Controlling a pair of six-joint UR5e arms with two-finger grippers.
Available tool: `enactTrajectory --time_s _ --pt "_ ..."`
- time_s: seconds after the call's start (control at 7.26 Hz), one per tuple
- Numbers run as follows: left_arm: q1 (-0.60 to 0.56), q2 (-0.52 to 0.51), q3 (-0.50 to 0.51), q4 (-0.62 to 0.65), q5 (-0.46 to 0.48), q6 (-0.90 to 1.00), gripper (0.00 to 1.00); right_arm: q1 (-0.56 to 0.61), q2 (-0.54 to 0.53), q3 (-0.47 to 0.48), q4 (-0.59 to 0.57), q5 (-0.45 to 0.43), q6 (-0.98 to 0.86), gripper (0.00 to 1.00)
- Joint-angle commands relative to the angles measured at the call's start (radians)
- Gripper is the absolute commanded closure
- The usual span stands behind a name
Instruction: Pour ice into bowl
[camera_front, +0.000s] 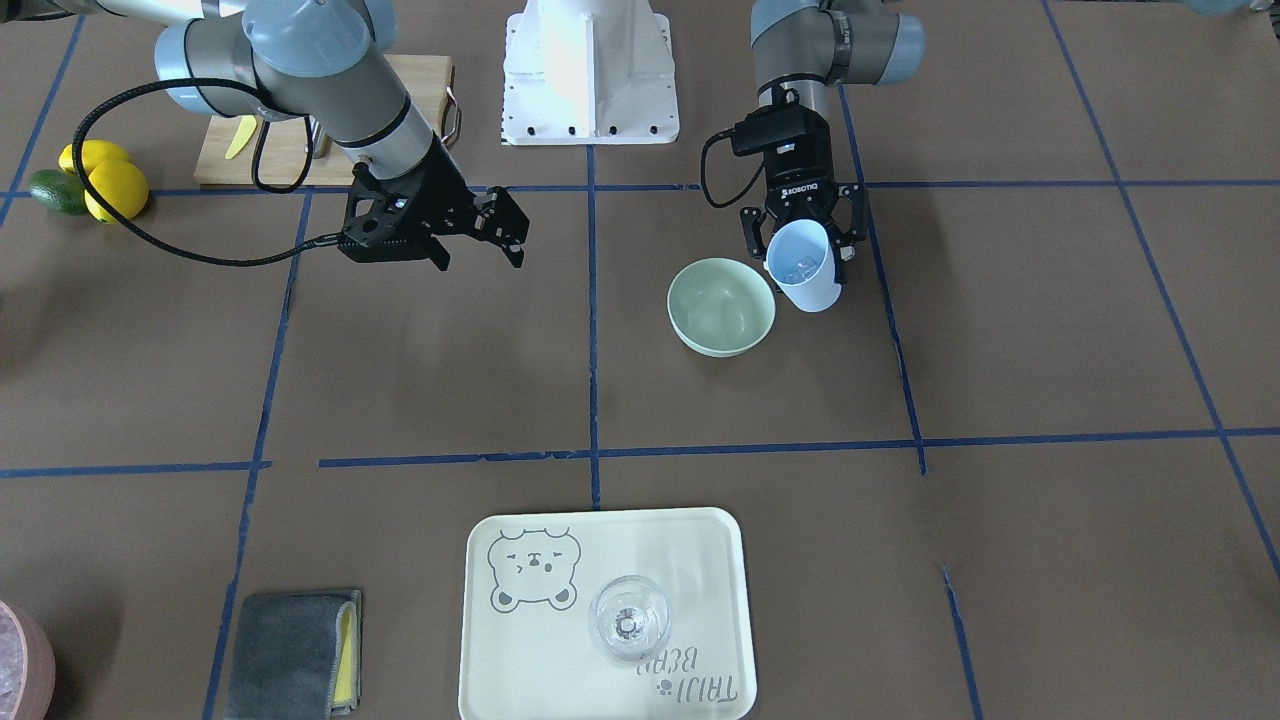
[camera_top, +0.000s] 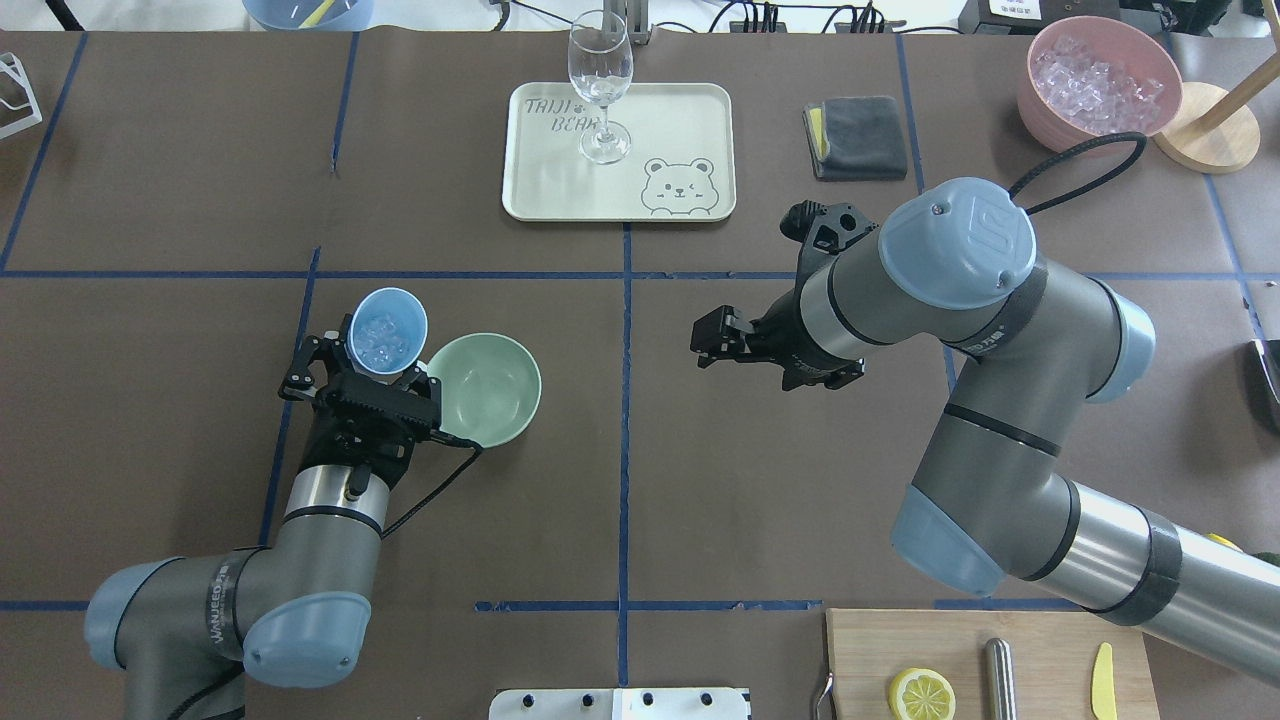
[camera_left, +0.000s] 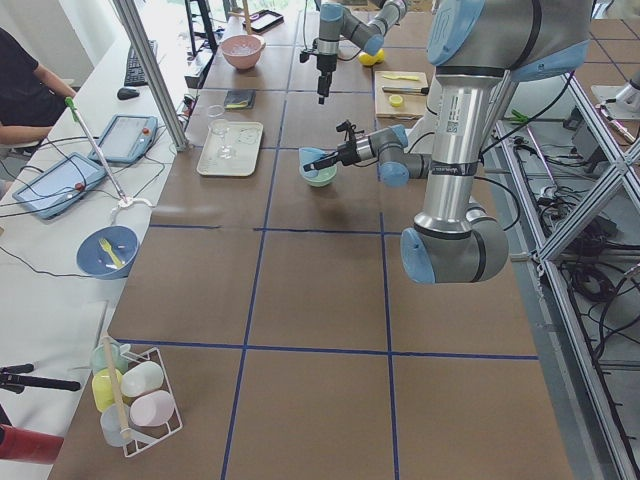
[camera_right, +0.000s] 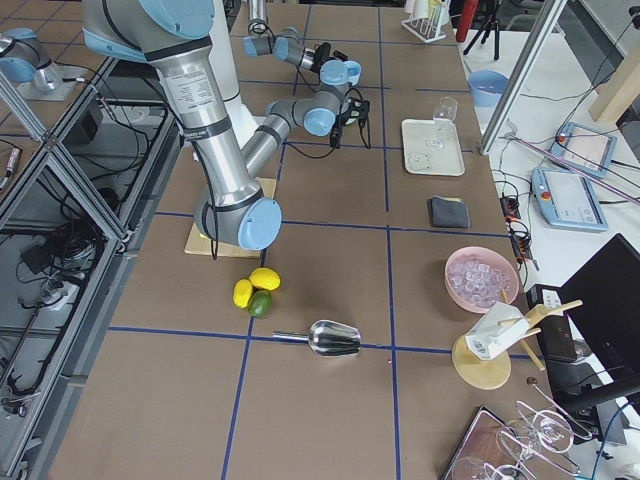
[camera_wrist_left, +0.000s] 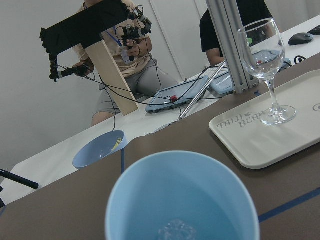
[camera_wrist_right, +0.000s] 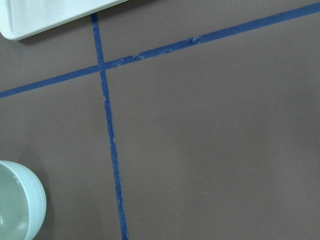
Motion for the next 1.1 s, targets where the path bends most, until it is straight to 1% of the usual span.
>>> enactTrajectory --time_s 0.0,0.41,0.55,0.69,0.96 --pt "0.019 -0.009 0.005 0.061 0.062 0.196 1.0 -0.002 -0.005 0.002 0.001 -0.002 -0.011 0.0" --pt "0.019 -0.008 0.015 0.063 0.129 0.562 1.0 -0.005 -0.002 0.0 0.001 -0.007 -0.01 0.0" --pt "0.019 -0.008 0.017 0.063 0.136 0.67 1.0 -0.005 -0.002 -0.001 0.001 -0.007 -0.01 0.0" --pt "0.019 -0.008 0.017 0.063 0.153 0.755 1.0 -0.005 -0.002 -0.003 0.001 -0.007 -0.011 0.0" --pt "0.017 -0.009 0.014 0.063 0.158 0.92 1.0 -0.005 0.003 -0.001 0.002 -0.007 -0.01 0.0"
